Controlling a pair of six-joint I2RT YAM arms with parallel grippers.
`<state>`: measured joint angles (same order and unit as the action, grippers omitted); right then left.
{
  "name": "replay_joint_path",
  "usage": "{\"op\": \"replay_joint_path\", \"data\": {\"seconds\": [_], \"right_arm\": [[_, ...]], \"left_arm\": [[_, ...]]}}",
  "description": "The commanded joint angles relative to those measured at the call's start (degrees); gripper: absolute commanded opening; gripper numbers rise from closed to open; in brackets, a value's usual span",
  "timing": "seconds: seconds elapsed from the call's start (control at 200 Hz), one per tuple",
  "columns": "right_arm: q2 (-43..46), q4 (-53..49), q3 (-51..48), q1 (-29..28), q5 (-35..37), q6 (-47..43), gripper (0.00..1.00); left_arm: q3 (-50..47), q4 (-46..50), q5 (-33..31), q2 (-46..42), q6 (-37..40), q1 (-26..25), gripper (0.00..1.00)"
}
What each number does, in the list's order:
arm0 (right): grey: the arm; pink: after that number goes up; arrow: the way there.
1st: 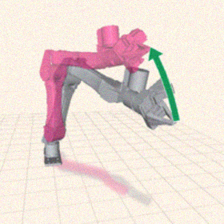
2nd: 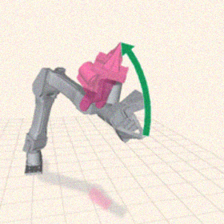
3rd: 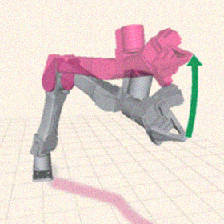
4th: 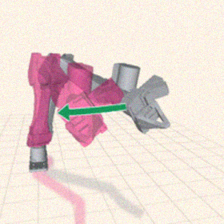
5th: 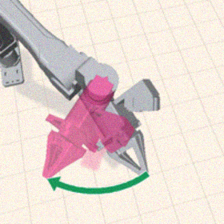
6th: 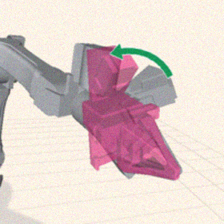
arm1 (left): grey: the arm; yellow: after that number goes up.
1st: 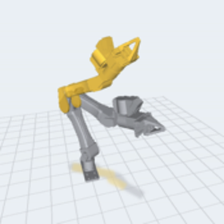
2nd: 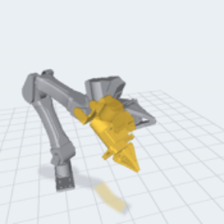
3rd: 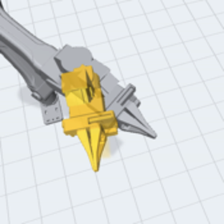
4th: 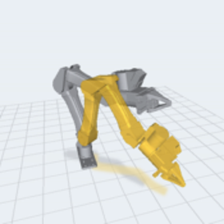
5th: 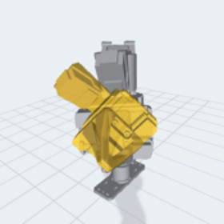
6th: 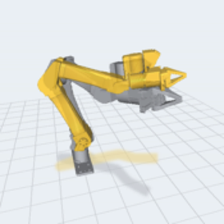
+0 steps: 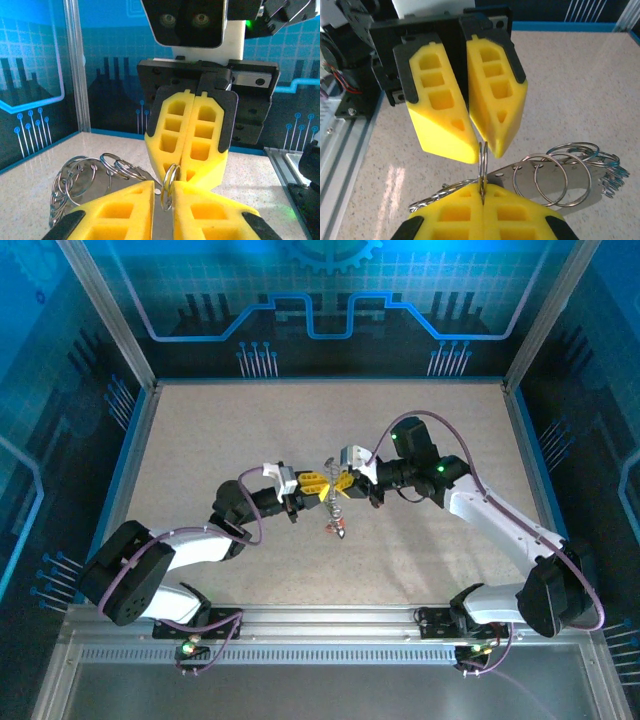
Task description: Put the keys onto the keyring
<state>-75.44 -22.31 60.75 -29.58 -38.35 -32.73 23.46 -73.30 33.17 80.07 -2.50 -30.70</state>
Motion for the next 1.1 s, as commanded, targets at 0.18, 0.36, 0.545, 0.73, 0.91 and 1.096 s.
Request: {"op": "replay_joint_path", "data": {"seconds": [0.18,0.36,0.545,0.73,0.91,1.096], "right_arm": [[-0.3,-7.0,4.2,-1.9,7.2,-5.4,0.00],[-0.6,-8.7,5.0,-3.3,9.3,-6.8,0.00],[-1.0,-9.0,5.3,-4.1,9.8,-7.5,0.00],[-0.3,-9.1,5.2,-4.3,9.7,-7.6,0.00],[0.5,-8.7,5.0,-3.5,8.6,-6.8,0.00],[0.3,-7.4,4.7,-2.7,7.1,-5.6,0.00]], "left_arm": [[2.8,12.6,0.1,-3.6,3.3,0.2,0.25],[4.8,19.0,1.0,-4.5,5.2,0.2,0.28],[8.9,28.1,3.4,-5.0,6.6,0.2,0.25],[12.0,35.8,4.5,-5.7,8.7,-0.5,0.10],[14.9,45.5,4.6,-6.1,11.8,-0.8,0.05],[16.7,50.8,4.9,-6.9,15.1,-0.8,0.00]]}}
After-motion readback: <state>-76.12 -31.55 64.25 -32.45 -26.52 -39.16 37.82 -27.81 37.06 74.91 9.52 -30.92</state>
